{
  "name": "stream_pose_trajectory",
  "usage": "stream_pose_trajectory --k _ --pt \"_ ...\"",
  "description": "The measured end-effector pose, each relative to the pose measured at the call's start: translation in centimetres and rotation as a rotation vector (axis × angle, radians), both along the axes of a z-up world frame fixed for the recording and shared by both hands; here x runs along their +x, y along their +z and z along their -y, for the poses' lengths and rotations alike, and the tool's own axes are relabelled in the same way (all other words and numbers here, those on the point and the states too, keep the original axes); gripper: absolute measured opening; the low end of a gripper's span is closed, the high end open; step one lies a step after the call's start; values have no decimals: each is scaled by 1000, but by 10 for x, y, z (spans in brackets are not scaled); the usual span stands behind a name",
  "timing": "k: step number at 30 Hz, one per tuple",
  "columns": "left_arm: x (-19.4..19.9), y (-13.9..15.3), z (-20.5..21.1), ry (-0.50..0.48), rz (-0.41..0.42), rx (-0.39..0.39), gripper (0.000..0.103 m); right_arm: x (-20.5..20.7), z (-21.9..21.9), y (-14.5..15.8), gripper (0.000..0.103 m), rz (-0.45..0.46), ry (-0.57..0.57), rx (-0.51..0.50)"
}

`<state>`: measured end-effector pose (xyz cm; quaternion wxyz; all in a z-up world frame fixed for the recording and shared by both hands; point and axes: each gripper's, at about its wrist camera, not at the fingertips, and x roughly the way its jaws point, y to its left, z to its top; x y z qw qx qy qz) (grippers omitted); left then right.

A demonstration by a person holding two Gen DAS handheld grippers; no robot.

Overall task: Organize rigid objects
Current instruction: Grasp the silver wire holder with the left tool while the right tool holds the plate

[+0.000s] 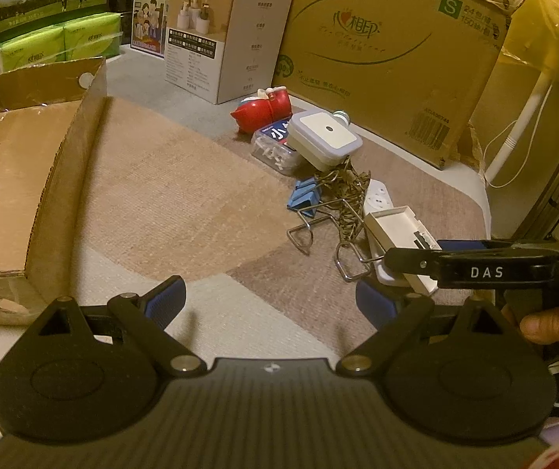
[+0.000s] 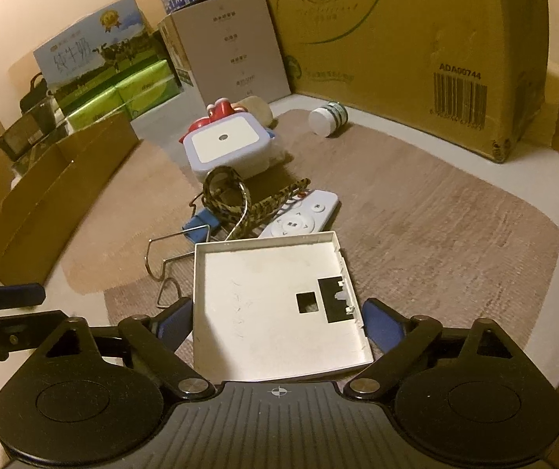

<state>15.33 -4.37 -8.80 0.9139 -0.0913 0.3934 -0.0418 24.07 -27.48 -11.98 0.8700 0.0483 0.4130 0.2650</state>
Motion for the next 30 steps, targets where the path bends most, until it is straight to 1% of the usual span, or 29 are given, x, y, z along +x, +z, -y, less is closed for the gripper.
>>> stream_pose_trajectory --k 6,11,17,25,30 --pt "1 0 2 -16 10 -4 93 -4 1 3 89 18 -4 -6" --pt "8 1 9 -22 38 0 93 -14 3 11 89 66 -28 -41" --pt "27 0 19 0 56 -11 93 -17 8 17 89 124 -74 -102" --pt "58 -17 44 8 34 -20 94 -15 19 12 89 138 -102 -118" --pt "72 -28 55 14 23 -13 94 -11 26 8 89 130 -117 -107"
